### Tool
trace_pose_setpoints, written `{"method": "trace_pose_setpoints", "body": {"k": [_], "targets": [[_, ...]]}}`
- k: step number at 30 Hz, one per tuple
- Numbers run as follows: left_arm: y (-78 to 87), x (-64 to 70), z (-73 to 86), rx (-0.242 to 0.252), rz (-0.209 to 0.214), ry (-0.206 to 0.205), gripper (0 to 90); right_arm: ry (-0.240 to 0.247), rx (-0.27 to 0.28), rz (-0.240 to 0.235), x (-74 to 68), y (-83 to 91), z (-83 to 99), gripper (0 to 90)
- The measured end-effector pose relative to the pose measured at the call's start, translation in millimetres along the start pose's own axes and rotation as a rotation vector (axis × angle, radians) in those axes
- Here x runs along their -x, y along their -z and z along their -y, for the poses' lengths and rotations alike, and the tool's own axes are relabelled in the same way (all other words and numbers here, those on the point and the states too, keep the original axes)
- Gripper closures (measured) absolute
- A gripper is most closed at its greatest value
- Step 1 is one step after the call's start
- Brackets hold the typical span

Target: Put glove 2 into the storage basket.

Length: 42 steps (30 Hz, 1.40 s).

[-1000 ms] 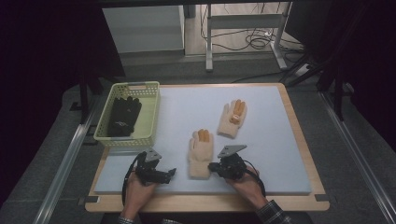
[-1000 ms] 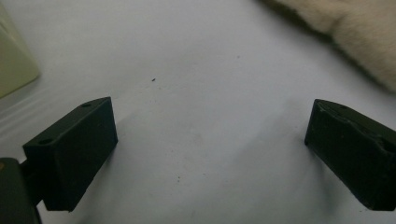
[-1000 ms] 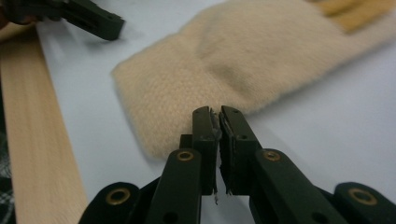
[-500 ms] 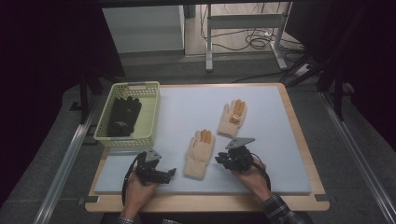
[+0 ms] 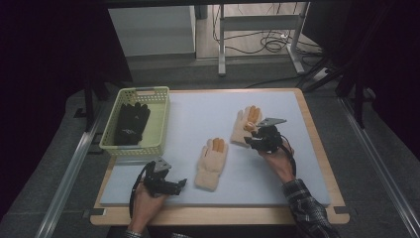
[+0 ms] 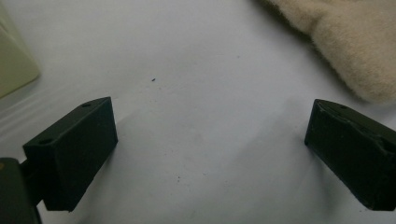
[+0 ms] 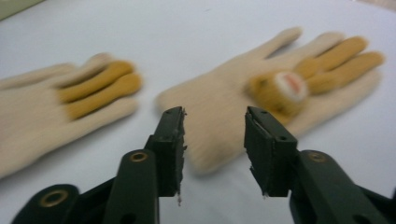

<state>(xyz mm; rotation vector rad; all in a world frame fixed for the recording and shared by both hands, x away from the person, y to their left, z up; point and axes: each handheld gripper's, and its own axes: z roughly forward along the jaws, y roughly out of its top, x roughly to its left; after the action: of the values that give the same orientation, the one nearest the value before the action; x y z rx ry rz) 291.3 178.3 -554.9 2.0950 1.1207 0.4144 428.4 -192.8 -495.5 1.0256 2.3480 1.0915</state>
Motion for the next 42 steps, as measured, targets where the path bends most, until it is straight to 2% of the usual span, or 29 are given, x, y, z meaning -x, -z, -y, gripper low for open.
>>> {"method": "trace_pose_setpoints", "body": {"k": [6, 9, 13, 19, 21, 22, 23, 28, 33, 39, 42], "targets": [[0.0, 0.0, 0.0, 0.0, 0.0, 0.0, 2.7, 0.0, -0.001, 0.067, 24.9, -20.0, -13.2, 42.7], [-0.1, 0.0, 0.0, 0.001, 0.001, 0.0, 2.7, -0.023, 0.001, 0.072, 34.6, -29.9, -16.7, 38.9], [-0.1, -0.1, 0.0, 0.0, 0.001, 0.0, 2.7, -0.031, -0.014, 0.08, 41.1, -45.5, -19.1, 33.2], [-0.1, 0.0, 0.0, 0.0, 0.0, 0.0, 2.7, -0.033, -0.042, 0.108, 45.8, -64.6, -18.1, 32.6], [-0.1, 0.0, 0.0, 0.0, 0.0, 0.0, 2.7, -0.028, -0.041, 0.119, 46.6, -67.7, -16.9, 39.6], [-0.1, 0.0, 0.0, 0.0, 0.0, 0.0, 2.7, -0.031, -0.037, 0.115, 47.0, -68.0, -16.5, 43.7], [-0.1, 0.0, 0.0, 0.001, 0.0, 0.0, 2.7, -0.048, -0.034, 0.1, 47.3, -68.4, -15.8, 51.4], [-0.1, 0.0, 0.0, 0.0, 0.0, -0.001, 2.7, -0.038, -0.049, 0.119, 43.0, -66.5, -16.6, 61.3], [-0.1, 0.0, 0.0, 0.001, 0.001, 0.0, 2.7, -0.05, -0.036, 0.108, 42.1, -56.2, -19.0, 62.3], [-0.1, 0.1, 0.0, 0.0, 0.0, 0.0, 2.7, -0.066, -0.002, 0.079, 37.2, -31.4, -28.7, 62.1], [-0.1, 0.1, 0.0, 0.0, 0.0, -0.001, 2.7, -0.056, 0.007, 0.064, 30.7, -19.6, -33.4, 62.0]]}}
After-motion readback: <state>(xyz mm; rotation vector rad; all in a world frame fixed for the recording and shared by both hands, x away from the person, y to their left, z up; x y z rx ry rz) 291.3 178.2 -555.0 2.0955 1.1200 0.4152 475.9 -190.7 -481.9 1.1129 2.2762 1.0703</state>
